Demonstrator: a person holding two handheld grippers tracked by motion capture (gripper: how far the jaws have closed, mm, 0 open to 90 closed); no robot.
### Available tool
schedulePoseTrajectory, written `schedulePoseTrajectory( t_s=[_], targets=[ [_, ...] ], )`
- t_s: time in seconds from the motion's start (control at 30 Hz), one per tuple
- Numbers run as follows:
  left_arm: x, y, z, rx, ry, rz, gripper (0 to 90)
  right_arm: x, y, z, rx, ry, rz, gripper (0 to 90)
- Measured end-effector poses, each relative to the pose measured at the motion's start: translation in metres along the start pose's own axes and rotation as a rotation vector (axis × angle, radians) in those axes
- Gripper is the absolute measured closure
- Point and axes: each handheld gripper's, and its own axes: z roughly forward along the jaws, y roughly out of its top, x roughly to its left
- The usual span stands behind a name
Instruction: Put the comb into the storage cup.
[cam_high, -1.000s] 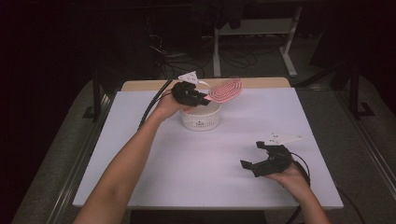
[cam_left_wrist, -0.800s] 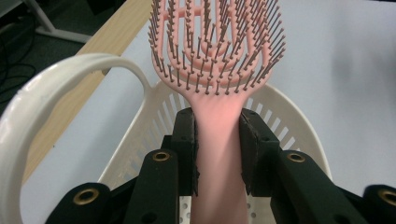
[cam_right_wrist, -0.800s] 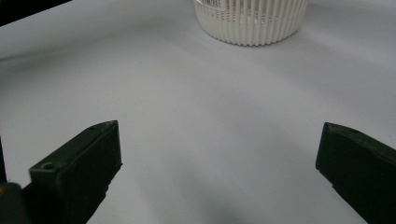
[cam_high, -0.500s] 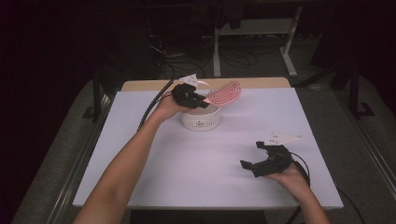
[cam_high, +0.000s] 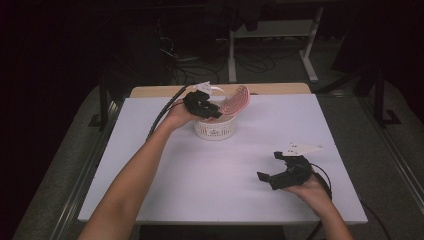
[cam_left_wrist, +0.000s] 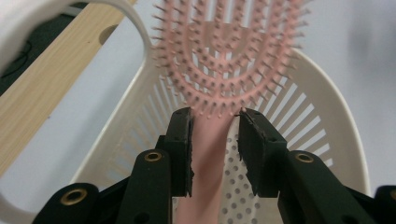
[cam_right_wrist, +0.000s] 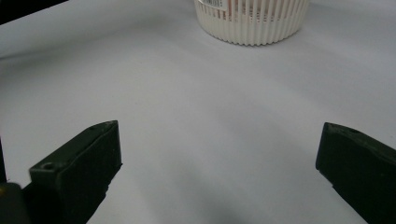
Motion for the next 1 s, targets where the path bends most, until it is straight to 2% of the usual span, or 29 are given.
schedulePoseTrajectory(
  t_s=[0.17, 0.43, 0.63, 0.7, 1.0],
  targets=[
    [0.002, -0.003, -0.002, 0.021, 0.006, -0.004, 54.8, 0.000, 0.000, 0.000, 0.000, 0.001, -0.002, 0.0],
    [0.002, -0.006, -0.014, -0.010, 0.011, -0.004, 41.9, 0.000, 0.000, 0.000, 0.001, 0.000, -0.003, 0.0],
    [0.002, -0.008, -0.026, -0.049, 0.011, -0.033, 34.9, 0.000, 0.000, 0.000, 0.000, 0.001, -0.001, 0.0],
    [0.002, -0.008, -0.032, -0.075, 0.008, -0.060, 32.9, 0.001, 0.000, 0.000, -0.001, 0.001, 0.000, 0.0],
    [-0.002, -0.010, -0.054, -0.108, 0.011, -0.090, 24.4, 0.001, 0.000, 0.000, 0.003, -0.002, -0.003, 0.0]
  ],
)
